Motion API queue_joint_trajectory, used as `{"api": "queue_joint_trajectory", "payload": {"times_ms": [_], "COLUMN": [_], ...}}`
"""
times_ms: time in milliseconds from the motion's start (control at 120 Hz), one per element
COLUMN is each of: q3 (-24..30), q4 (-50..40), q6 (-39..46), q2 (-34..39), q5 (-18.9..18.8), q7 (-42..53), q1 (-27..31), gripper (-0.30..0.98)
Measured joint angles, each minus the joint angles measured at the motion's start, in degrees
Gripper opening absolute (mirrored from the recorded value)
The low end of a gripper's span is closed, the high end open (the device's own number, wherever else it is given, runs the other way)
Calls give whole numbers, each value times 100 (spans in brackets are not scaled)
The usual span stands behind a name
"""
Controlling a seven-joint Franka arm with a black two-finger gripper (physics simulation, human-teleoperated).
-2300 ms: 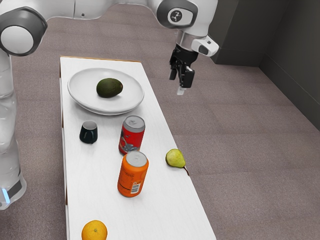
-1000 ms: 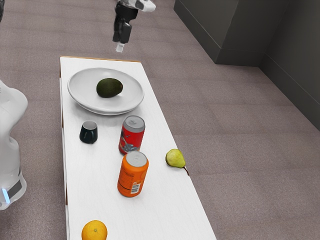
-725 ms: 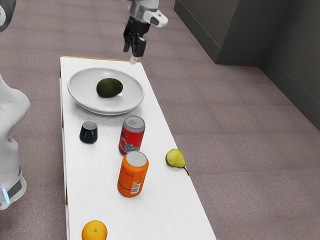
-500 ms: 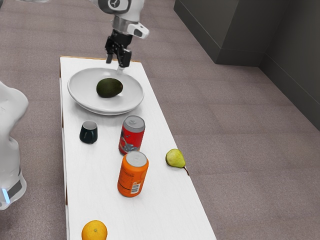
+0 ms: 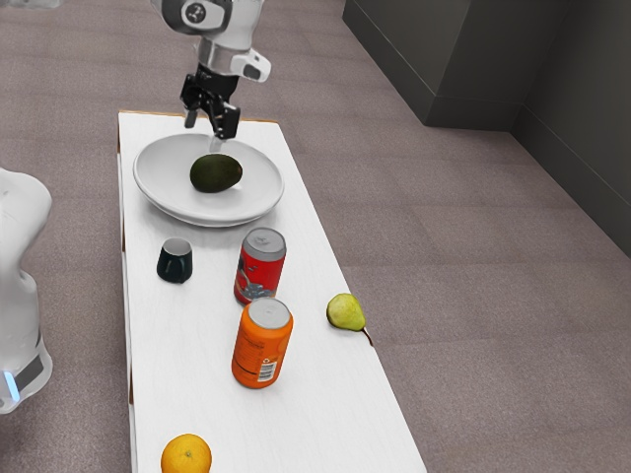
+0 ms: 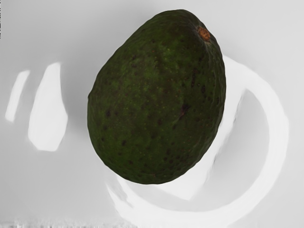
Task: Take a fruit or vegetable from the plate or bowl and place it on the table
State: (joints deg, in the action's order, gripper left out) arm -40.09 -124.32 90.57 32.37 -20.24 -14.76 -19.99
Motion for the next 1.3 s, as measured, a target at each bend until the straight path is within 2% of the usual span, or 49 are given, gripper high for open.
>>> {"api": "queue_joint_trajectory", "payload": {"times_ms": [242, 467, 825, 992, 1300], "q3": [68, 52, 79, 306, 343], "q4": [414, 494, 503, 287, -149], "q6": [-228, -272, -299, -327, -303], "q2": [6, 15, 20, 252, 620], "q5": [-72, -123, -135, -100, -109], "q7": [-245, -271, -298, -309, -318], "q1": [58, 314, 326, 263, 302], "gripper": [69, 69, 69, 69, 68]}}
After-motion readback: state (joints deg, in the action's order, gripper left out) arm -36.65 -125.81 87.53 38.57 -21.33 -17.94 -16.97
